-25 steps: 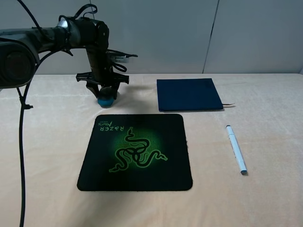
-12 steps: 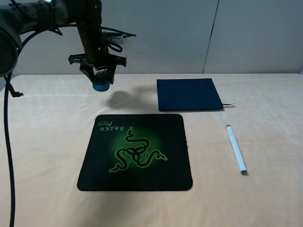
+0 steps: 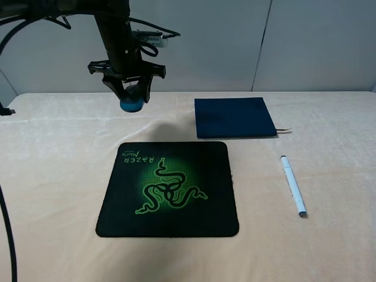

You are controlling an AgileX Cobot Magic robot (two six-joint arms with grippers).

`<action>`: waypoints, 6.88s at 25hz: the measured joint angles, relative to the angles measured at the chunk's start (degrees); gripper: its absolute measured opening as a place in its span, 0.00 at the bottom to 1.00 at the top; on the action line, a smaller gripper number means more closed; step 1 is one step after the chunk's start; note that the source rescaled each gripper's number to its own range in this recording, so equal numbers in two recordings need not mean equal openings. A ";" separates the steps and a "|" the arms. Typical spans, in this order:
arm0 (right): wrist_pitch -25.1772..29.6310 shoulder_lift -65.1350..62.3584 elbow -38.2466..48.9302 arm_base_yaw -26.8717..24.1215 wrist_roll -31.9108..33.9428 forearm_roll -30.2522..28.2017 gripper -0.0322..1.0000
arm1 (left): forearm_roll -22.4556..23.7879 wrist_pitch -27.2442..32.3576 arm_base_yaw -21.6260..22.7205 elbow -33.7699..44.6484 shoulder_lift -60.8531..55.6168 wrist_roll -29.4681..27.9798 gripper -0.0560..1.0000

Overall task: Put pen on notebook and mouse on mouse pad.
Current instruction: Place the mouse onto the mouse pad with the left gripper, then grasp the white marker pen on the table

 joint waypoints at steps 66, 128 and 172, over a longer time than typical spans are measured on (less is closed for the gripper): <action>0.00 0.00 0.00 0.00 0.00 0.00 1.00 | 1.82 -25.81 -21.16 44.68 -14.56 -6.82 0.99; 0.00 0.00 0.00 0.00 0.00 0.00 1.00 | -3.06 -6.04 2.26 86.00 -114.74 11.09 1.00; -0.19 0.00 0.00 0.00 0.00 0.05 1.00 | -4.29 -5.93 16.23 86.26 -127.69 14.78 1.00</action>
